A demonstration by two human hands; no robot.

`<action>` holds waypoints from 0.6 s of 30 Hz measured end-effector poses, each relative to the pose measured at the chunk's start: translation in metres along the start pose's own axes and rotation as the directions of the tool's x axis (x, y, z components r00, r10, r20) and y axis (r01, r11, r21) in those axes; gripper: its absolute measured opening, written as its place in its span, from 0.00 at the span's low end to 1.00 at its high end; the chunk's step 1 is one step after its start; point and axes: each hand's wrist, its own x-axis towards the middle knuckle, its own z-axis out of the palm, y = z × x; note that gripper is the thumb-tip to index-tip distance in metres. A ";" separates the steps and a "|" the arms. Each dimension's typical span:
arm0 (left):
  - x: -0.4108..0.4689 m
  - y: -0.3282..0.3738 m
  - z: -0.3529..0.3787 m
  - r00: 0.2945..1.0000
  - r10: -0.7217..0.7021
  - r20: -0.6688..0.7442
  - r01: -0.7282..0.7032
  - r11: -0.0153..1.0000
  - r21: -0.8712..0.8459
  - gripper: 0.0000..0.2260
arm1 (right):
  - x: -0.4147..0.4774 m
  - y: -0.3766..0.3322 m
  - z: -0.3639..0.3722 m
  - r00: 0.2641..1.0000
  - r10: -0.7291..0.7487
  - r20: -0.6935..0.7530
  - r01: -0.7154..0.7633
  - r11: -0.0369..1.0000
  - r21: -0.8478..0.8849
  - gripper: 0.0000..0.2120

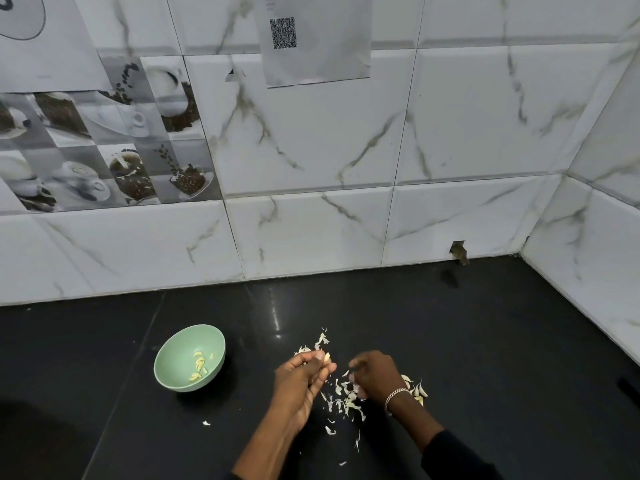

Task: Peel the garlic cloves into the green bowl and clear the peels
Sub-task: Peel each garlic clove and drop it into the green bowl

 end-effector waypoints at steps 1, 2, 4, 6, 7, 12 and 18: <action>0.000 0.000 -0.001 1.000 0.005 0.004 -0.005 1.000 0.008 0.05 | 0.003 0.004 0.001 1.000 0.009 -0.001 -0.009 0.999 -0.032 0.05; 0.000 0.001 -0.002 1.000 0.011 0.004 -0.011 1.000 0.017 0.05 | 0.005 0.005 0.002 1.000 0.024 -0.013 -0.024 0.998 -0.064 0.09; 0.001 0.001 -0.004 1.000 0.019 -0.005 -0.019 0.999 0.033 0.05 | 0.008 0.007 0.001 1.000 0.006 -0.027 -0.010 0.990 -0.140 0.12; 0.002 0.001 -0.006 1.000 0.024 -0.011 -0.023 0.999 0.044 0.05 | 0.011 0.010 0.003 0.999 -0.029 0.021 0.032 0.986 -0.165 0.12; 0.002 0.001 -0.008 1.000 0.024 -0.017 -0.023 0.999 0.047 0.05 | 0.012 0.010 0.004 0.998 -0.041 0.037 0.047 0.985 -0.164 0.14; 0.003 -0.001 -0.015 0.999 0.019 -0.031 -0.017 0.998 0.068 0.06 | 0.007 0.012 0.004 1.000 -0.013 0.020 0.012 0.997 0.070 0.08; 0.005 -0.002 -0.019 0.999 0.011 -0.031 -0.009 0.997 0.082 0.05 | 0.008 0.013 0.003 0.998 0.003 -0.057 -0.001 1.000 0.024 0.10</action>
